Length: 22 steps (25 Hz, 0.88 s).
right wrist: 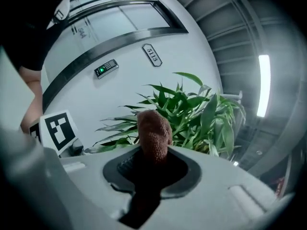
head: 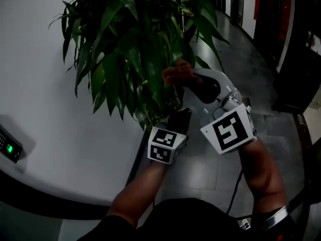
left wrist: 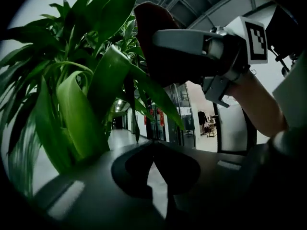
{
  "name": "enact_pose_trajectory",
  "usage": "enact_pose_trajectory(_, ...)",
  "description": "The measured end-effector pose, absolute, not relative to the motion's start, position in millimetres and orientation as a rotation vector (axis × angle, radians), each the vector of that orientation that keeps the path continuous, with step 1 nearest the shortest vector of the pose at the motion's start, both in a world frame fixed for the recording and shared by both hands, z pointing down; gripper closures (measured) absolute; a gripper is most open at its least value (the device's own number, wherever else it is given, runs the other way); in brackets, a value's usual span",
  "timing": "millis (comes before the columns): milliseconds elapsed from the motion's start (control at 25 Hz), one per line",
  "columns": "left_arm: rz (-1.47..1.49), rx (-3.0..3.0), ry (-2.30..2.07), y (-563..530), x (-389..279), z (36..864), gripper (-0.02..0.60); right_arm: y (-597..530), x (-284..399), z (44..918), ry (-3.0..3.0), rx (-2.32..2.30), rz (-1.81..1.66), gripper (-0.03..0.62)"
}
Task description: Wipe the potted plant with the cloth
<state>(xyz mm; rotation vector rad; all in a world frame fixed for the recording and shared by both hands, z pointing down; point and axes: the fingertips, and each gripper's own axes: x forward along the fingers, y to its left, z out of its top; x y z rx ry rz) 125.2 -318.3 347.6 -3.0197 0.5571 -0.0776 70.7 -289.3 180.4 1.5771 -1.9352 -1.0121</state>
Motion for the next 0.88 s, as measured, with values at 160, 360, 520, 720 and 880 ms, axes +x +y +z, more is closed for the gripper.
enact_pose_trajectory(160,-0.006,-3.034,0.495,-331,142,341,0.565,-314,75,186,-1.914,1.499,-0.977,0.533)
enact_pose_trajectory(360,0.106,-3.047,0.439,-330,156,324,0.563,-321,84,208,-1.902,1.412,-0.913,0.533)
enact_pose_trajectory(520,0.141,-3.017,0.459,-333,161,316,0.565,-318,94,225,-1.920,1.388,-0.873,0.533)
enact_pose_trajectory(720,0.140,-2.994,0.525,-335,163,315,0.564,-312,112,245,-1.977,1.368,-0.822,0.533)
enact_pose_trajectory(880,0.167,-2.978,0.574,-334,165,307,0.565,-305,127,256,-2.003,1.339,-0.815,0.533)
